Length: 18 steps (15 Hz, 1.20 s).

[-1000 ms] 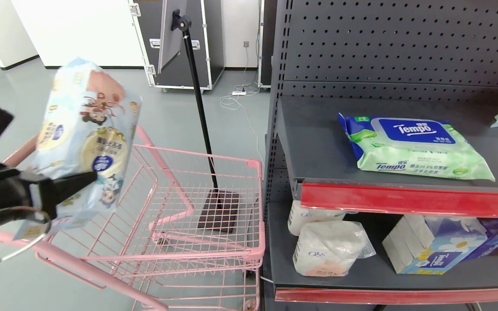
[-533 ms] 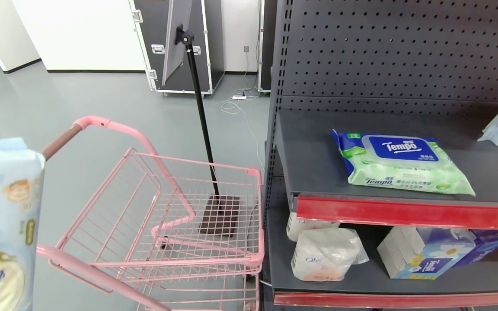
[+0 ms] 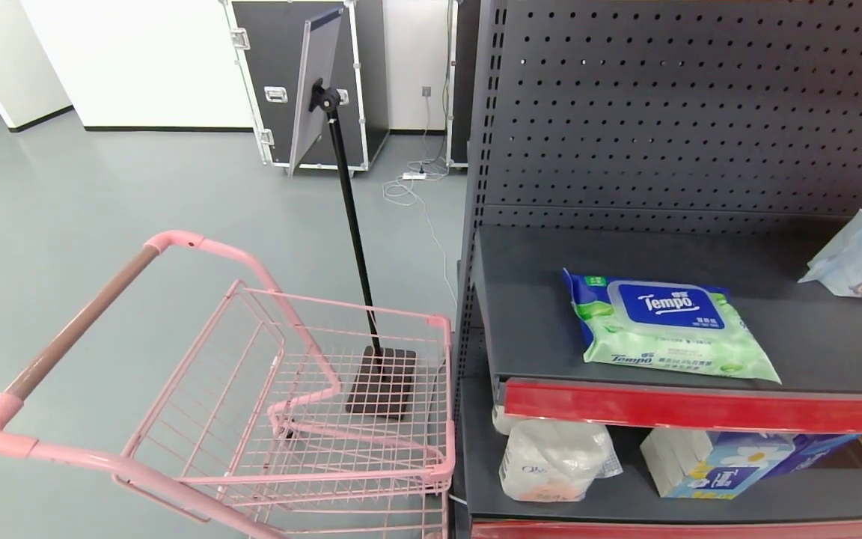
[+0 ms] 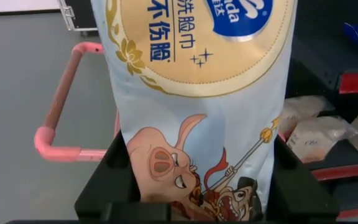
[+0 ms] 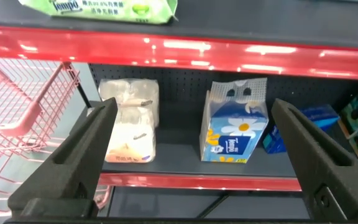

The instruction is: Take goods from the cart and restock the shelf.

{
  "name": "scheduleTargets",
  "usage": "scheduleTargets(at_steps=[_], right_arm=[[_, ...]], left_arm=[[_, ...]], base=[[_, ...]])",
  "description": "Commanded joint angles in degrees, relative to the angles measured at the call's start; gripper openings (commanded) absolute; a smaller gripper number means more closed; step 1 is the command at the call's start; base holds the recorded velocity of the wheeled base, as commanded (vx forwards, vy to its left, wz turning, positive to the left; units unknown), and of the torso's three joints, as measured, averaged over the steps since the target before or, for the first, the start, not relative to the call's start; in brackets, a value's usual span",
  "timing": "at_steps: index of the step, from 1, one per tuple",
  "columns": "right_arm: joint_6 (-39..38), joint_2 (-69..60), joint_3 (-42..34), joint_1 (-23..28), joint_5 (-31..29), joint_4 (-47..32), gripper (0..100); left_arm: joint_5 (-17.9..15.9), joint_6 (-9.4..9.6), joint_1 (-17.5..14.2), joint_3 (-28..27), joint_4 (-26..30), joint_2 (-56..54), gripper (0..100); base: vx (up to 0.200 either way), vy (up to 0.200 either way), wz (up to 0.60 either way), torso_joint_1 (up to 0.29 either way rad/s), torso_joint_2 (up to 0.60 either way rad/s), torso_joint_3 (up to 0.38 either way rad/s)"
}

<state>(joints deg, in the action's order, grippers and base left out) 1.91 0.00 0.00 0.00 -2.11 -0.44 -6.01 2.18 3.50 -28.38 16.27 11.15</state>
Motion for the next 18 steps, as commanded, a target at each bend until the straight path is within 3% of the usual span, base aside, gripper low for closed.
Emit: scheduleTargets(at_steps=[1, 7, 11, 18], right_arm=[[-0.1, 0.1, 0.0, 0.0, 0.0, 0.0, 100], [0.0, 0.1, 0.0, 0.0, 0.0, 0.0, 100], [-0.1, 0.1, 0.0, 0.0, 0.0, 0.0, 100], [0.0, 0.1, 0.0, 0.0, 0.0, 0.0, 100]], left_arm=[[0.1, 0.02, 0.0, -0.1, -1.2, 2.4, 0], [0.1, 0.54, 0.0, -0.5, -2.7, 4.0, 0], [0.1, 2.21, 0.0, -0.5, -2.7, 3.8, 0], [0.1, 2.30, 0.0, -0.5, -2.7, 3.5, 0]], base=[[0.000, 0.000, 0.00, 0.159, -0.40, -0.237], [0.000, 0.000, 0.00, 0.157, -0.38, -0.221], [0.000, 0.000, 0.00, 0.163, -0.36, -0.206], [0.000, 0.000, 0.00, 0.145, -0.32, -0.180]])
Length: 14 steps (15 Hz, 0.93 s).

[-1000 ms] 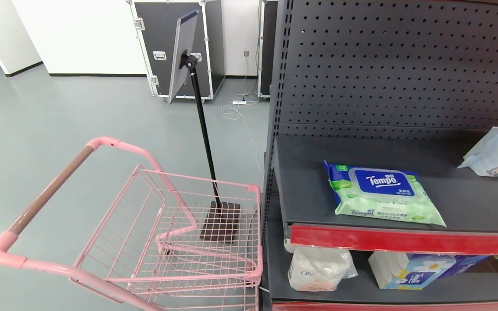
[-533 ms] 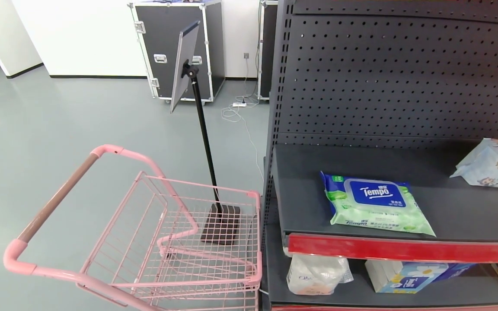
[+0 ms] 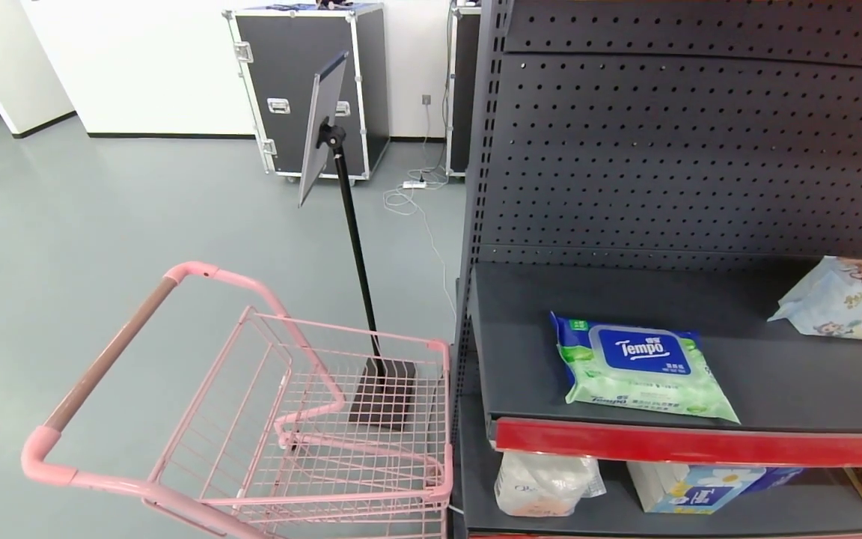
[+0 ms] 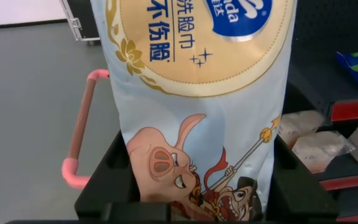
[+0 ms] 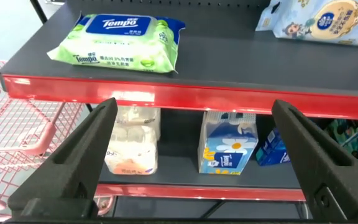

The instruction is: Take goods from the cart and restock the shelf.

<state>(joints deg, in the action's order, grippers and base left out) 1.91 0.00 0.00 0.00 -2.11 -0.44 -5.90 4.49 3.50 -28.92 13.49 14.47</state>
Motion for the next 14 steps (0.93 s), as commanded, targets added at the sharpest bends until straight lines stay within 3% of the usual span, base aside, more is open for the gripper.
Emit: scheduleTargets(at_steps=[1, 5, 14], right_arm=[[0.0, 0.1, 0.0, 0.0, 0.0, 0.0, 100], [0.0, 0.0, 0.0, 0.0, 0.0, 0.0, 100], [0.0, 0.1, 0.0, 0.0, 0.0, 0.0, 100]], left_arm=[[0.0, 0.00, 0.0, 0.0, 0.0, 0.2, 0], [0.0, 1.23, 0.0, 0.4, 0.0, 0.0, 0], [-0.1, 1.23, 0.0, 0.4, 0.0, -0.1, 0]], base=[[0.000, 0.000, 0.00, 0.100, -0.23, -0.124], [0.000, 0.000, 0.00, 0.096, -0.21, -0.111], [0.000, -0.200, 0.00, 0.004, 0.00, 0.000]])
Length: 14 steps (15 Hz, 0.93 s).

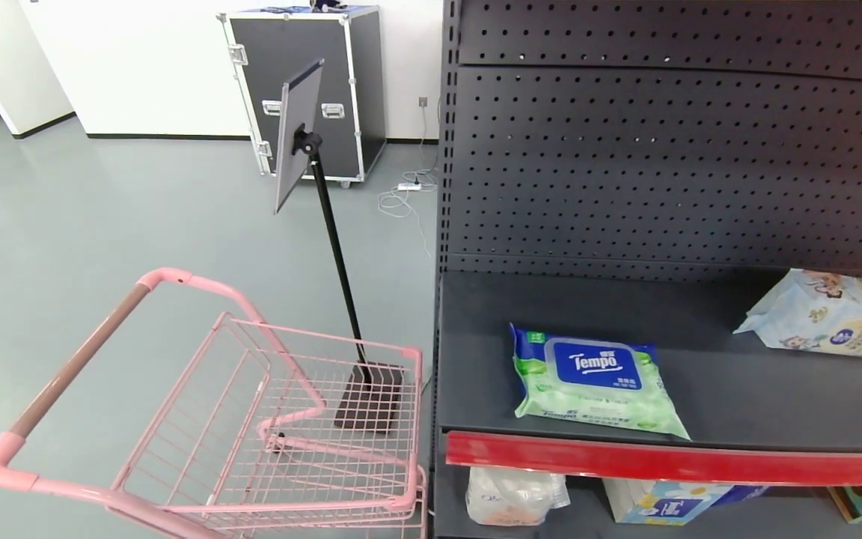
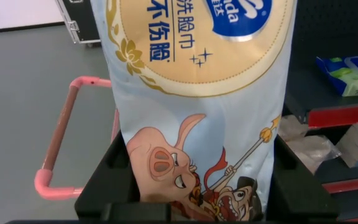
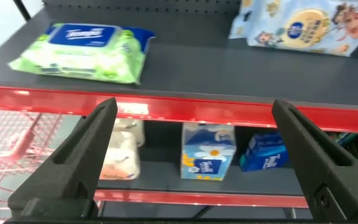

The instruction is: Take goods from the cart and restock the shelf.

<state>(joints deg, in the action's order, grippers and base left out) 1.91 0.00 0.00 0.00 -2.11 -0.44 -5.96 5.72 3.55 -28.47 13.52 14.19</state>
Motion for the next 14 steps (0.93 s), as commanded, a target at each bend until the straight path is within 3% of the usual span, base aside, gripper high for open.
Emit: scheduleTargets(at_steps=[1, 14], right_arm=[[0.0, 0.1, 0.0, 0.0, 0.1, 0.0, 100], [0.1, 0.0, 0.0, 0.0, 0.2, 0.0, 100]], left_arm=[[0.0, 0.00, 0.1, 0.0, -0.1, 0.0, 0], [0.0, 0.00, 0.1, -0.1, -0.1, 0.0, 0]], base=[[0.000, -0.200, 0.00, 0.002, 0.00, 0.002], [0.000, -0.200, 0.00, 0.001, 0.01, 0.005]])
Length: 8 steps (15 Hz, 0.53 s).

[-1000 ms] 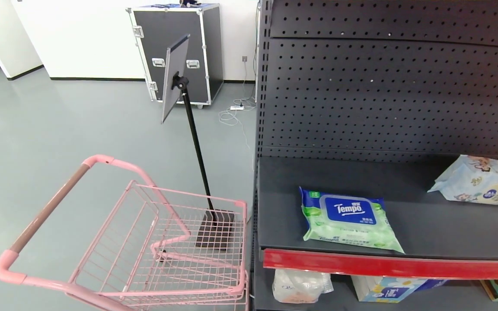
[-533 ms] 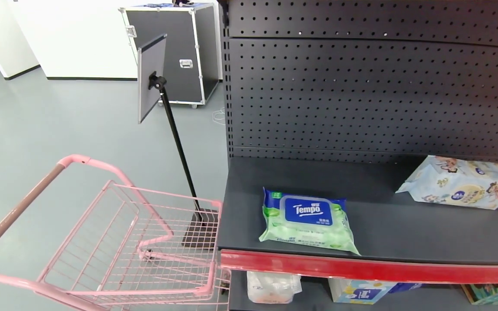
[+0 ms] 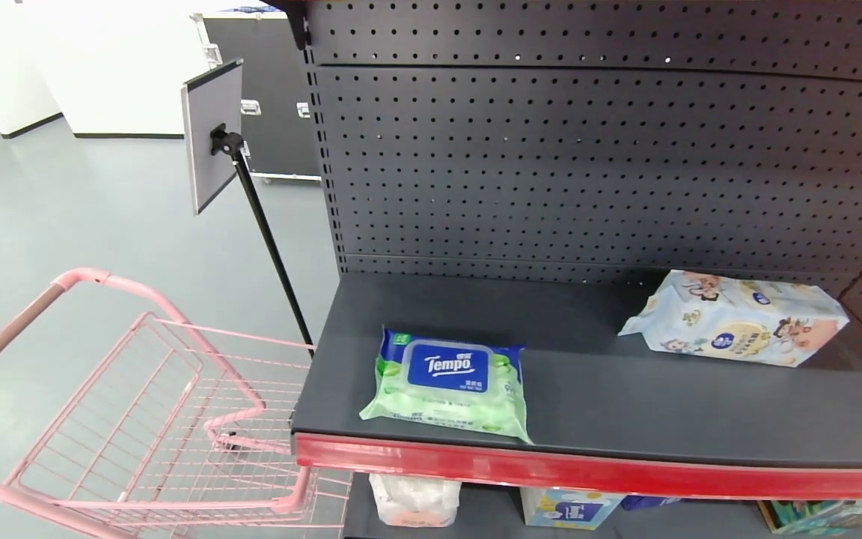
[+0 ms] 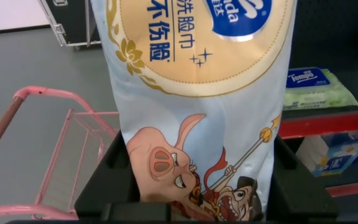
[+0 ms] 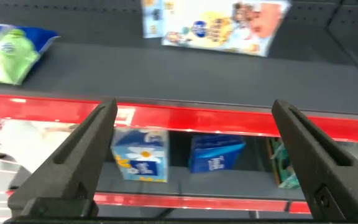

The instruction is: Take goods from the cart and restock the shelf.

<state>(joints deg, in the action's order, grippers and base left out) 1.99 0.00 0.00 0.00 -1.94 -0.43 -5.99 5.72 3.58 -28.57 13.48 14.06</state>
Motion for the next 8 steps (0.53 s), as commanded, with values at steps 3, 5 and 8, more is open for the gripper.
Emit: scheduleTargets(at_steps=[3, 5, 8], right_arm=[[0.1, 0.0, 0.0, 0.0, 0.0, 0.0, 100], [0.2, 0.0, 0.0, 0.0, 0.0, 0.0, 100], [0.2, 0.0, 0.0, 0.0, 0.1, 0.0, 100]], left_arm=[[-0.1, 0.00, 0.0, 0.1, 0.1, 0.1, 0], [-0.1, 0.00, 0.0, 0.0, 0.1, 0.1, 0], [-0.1, 0.87, 0.0, 0.1, 0.1, 0.1, 0]], base=[[0.000, -0.200, 0.00, -0.002, 0.01, 0.010], [0.000, -0.200, 0.00, -0.002, 0.01, 0.005], [0.000, -0.200, 0.00, -0.001, 0.01, 0.007]])
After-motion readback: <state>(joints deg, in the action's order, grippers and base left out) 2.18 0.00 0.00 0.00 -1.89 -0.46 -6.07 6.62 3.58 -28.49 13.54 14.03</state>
